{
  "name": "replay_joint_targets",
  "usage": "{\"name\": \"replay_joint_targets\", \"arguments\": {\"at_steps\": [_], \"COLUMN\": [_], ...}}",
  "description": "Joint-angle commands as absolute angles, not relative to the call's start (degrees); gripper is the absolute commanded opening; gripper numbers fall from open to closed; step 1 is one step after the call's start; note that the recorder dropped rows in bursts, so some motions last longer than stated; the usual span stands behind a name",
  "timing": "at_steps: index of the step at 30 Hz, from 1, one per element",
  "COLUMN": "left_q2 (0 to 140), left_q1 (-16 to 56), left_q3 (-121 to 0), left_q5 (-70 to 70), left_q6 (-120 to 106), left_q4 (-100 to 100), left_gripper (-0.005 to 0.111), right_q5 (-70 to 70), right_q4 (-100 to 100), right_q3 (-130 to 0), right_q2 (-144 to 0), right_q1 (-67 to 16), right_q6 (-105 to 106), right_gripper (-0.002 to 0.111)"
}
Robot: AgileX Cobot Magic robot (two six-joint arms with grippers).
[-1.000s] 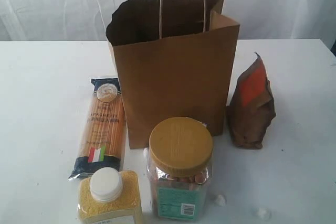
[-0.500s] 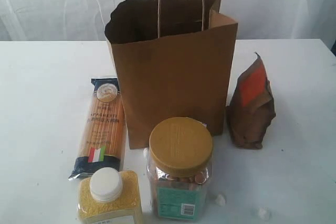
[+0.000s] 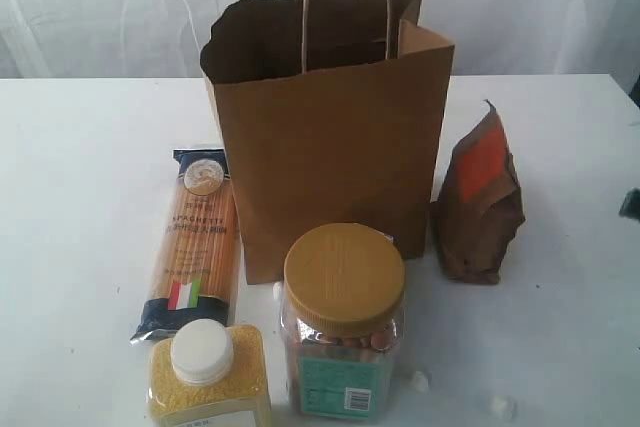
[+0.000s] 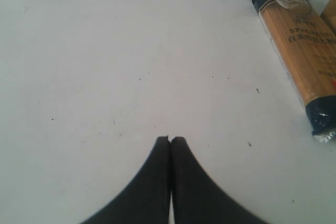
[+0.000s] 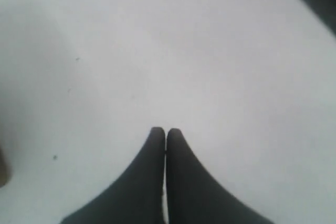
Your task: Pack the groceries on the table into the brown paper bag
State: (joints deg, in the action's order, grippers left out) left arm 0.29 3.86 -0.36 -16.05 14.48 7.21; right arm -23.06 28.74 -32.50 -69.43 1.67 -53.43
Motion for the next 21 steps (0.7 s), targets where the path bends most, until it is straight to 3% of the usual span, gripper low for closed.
{"name": "replay_joint_targets", "arguments": {"at_steps": [1,7,21], "left_q2": [0.0,0.0,0.0], "left_q1": [4.1,4.1,4.1], "left_q3": [0.0,0.0,0.0], "left_q5": [-16.0,-16.0,-16.0], "left_q6": [14.6,14.6,14.6], "left_q4": [7.3,7.3,7.3], "left_gripper": [0.0,0.0,0.0], "right_q5": [-4.6,19.7,16.9], "right_q4": [28.6,30.7,28.8], "right_q3": [-18.7,-2.6,-2.8], "right_q2": [-61.3,-44.8,-12.7], "right_q1": [0.6,0.6,0.6], "right_q6": [-54.0,-42.0,-41.1], "right_gripper": [0.0,0.0,0.0]}}
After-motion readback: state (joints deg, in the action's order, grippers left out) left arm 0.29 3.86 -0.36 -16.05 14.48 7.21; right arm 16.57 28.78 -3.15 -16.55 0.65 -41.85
